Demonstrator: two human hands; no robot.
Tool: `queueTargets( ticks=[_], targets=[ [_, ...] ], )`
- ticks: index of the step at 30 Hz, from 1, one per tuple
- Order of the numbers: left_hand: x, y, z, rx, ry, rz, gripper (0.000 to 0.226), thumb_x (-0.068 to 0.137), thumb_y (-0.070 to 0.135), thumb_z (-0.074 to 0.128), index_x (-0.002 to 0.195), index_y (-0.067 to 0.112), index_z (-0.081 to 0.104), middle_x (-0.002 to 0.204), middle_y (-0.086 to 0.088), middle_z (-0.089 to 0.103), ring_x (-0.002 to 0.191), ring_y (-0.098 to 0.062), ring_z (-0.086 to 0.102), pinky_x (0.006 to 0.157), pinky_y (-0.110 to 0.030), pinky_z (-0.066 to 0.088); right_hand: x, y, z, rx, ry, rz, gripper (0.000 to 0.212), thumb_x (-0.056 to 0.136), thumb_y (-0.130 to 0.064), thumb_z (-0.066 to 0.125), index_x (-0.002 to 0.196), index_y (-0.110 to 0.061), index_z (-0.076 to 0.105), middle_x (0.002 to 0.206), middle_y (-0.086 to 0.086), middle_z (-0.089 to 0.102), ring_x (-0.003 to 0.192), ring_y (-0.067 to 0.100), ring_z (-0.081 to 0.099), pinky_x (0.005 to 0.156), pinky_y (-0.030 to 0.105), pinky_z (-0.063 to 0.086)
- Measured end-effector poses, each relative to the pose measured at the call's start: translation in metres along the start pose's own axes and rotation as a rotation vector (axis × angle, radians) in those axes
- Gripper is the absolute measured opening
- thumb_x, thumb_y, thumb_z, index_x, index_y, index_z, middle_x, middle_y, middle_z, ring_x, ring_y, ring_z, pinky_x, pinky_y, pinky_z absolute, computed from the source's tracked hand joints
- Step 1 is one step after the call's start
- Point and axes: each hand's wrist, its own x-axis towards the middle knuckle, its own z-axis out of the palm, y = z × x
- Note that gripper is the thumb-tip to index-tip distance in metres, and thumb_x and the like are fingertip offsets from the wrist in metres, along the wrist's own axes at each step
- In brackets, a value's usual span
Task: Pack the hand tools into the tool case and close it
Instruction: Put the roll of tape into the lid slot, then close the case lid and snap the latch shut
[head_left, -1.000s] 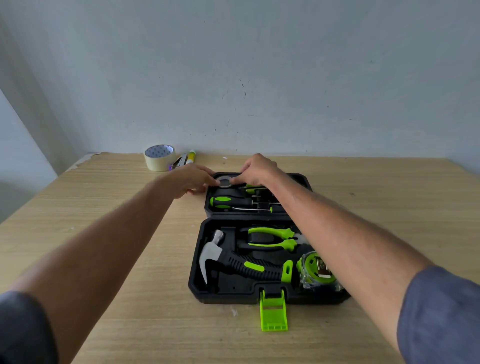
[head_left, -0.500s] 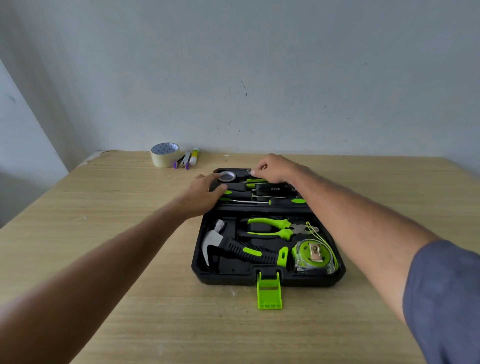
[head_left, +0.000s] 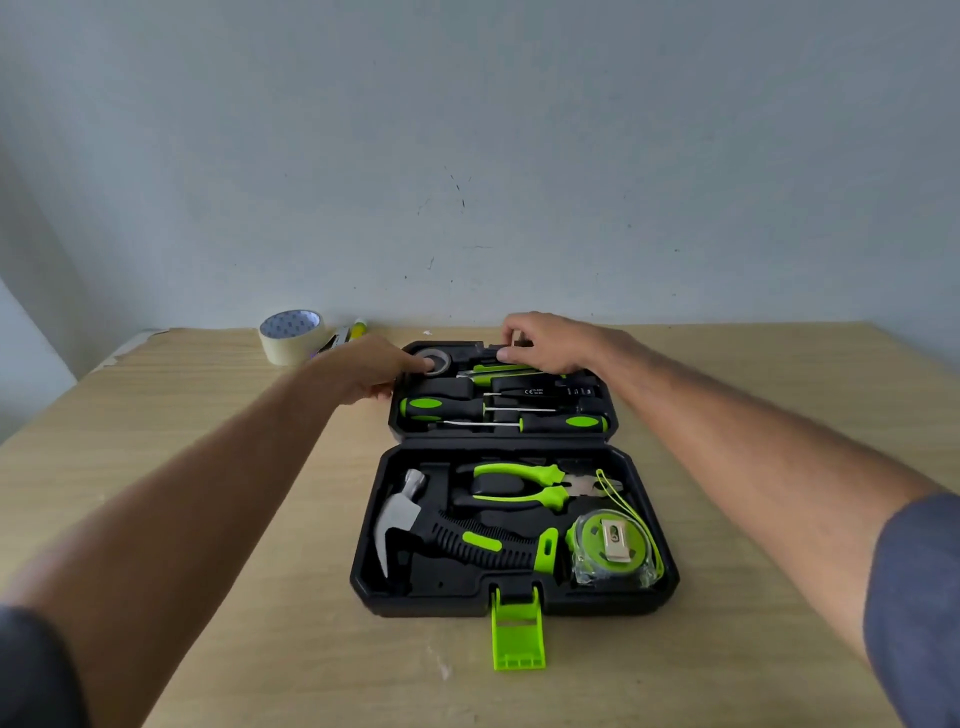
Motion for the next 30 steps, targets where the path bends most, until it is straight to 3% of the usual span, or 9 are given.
queueTargets(
  ticks=[3, 5, 8, 12, 14, 17, 21, 25, 30],
  targets=[
    [0.006, 0.008, -0.004, -0.072, -0.013, 0.093, 0.046, 0.082, 0.027, 0.083, 0.109, -0.007, 0.070, 0.090, -0.012, 0.067, 0.079, -0.022, 0.061, 0.071, -0.037, 0.055, -0.006, 0.001, -0.011, 0.072, 0.077, -0.023, 0.026, 0.101, -0.041, 0.059, 0.118, -0.021, 0.060, 0.112, -0.002, 0.058, 0.084, 0.015, 0.058, 0.069, 0.030, 0.045],
    [0.000, 0.017, -0.002, -0.133, 0.009, 0.151, 0.036, 0.086, 0.020, 0.080, 0.110, -0.006, 0.070, 0.100, -0.015, 0.072, 0.085, -0.023, 0.068, 0.081, -0.039, 0.061, -0.013, -0.002, -0.021, 0.108, 0.135, -0.041, 0.026, 0.098, -0.041, 0.064, 0.114, -0.021, 0.066, 0.108, -0.003, 0.062, 0.086, 0.017, 0.061, 0.066, 0.027, 0.043],
    [-0.012, 0.025, 0.001, -0.159, 0.037, 0.189, 0.023, 0.090, 0.015, 0.075, 0.105, -0.001, 0.071, 0.099, -0.013, 0.073, 0.081, -0.019, 0.070, 0.067, -0.029, 0.057, -0.022, -0.005, -0.039, 0.117, 0.131, -0.016, 0.041, 0.086, -0.047, 0.076, 0.120, -0.025, 0.068, 0.117, -0.002, 0.065, 0.110, 0.021, 0.063, 0.088, 0.032, 0.048],
    [-0.019, 0.024, 0.003, -0.176, 0.085, 0.222, 0.030, 0.090, 0.016, 0.076, 0.111, -0.004, 0.068, 0.103, -0.016, 0.073, 0.087, -0.025, 0.070, 0.071, -0.031, 0.057, -0.044, 0.000, -0.052, 0.017, 0.007, 0.125, 0.094, 0.065, -0.051, 0.091, 0.147, -0.030, 0.048, 0.143, 0.000, 0.055, 0.129, 0.025, 0.053, 0.107, 0.042, 0.042],
    [-0.023, 0.026, 0.001, -0.169, 0.099, 0.242, 0.031, 0.089, 0.018, 0.077, 0.110, -0.003, 0.069, 0.100, -0.015, 0.073, 0.089, -0.026, 0.069, 0.075, -0.036, 0.058, -0.051, 0.003, -0.049, 0.005, 0.022, 0.135, 0.102, 0.061, -0.048, 0.094, 0.148, -0.028, 0.045, 0.144, -0.001, 0.055, 0.130, 0.026, 0.053, 0.107, 0.044, 0.043],
    [-0.026, 0.025, -0.012, -0.137, 0.134, 0.287, 0.031, 0.085, 0.022, 0.081, 0.105, 0.002, 0.071, 0.102, -0.019, 0.074, 0.090, -0.026, 0.068, 0.087, -0.044, 0.061, -0.049, -0.008, -0.048, -0.059, 0.098, 0.119, 0.101, 0.052, -0.057, 0.094, 0.139, -0.032, 0.050, 0.132, -0.005, 0.061, 0.120, 0.025, 0.059, 0.100, 0.046, 0.049],
    [-0.049, 0.030, -0.019, -0.064, 0.182, 0.424, 0.029, 0.086, 0.019, 0.080, 0.111, 0.007, 0.070, 0.098, -0.005, 0.071, 0.078, -0.015, 0.066, 0.054, -0.015, 0.051, -0.063, -0.025, -0.053, -0.260, 0.216, 0.076, 0.102, 0.049, -0.069, 0.089, 0.134, -0.027, 0.052, 0.123, -0.003, 0.063, 0.110, 0.025, 0.059, 0.087, 0.039, 0.048],
    [-0.079, 0.032, -0.026, 0.101, 0.308, 0.552, 0.032, 0.081, 0.025, 0.084, 0.107, 0.015, 0.068, 0.096, 0.003, 0.072, 0.072, -0.005, 0.068, 0.061, -0.030, 0.055, -0.089, -0.041, -0.052, -0.396, 0.369, 0.008, 0.093, 0.054, -0.070, 0.086, 0.124, -0.018, 0.053, 0.107, -0.001, 0.060, 0.093, 0.022, 0.056, 0.074, 0.036, 0.041],
    [-0.128, 0.004, -0.020, 0.161, 0.394, 0.720, 0.038, 0.078, 0.024, 0.086, 0.105, 0.018, 0.059, 0.102, 0.003, 0.070, 0.088, -0.015, 0.071, 0.065, -0.027, 0.053, -0.142, -0.068, -0.033, -0.560, 0.511, -0.069, 0.084, 0.059, -0.068, 0.086, 0.104, -0.013, 0.041, 0.080, -0.002, 0.051, 0.067, 0.024, 0.051, 0.059, 0.034, 0.036]
  ],
)
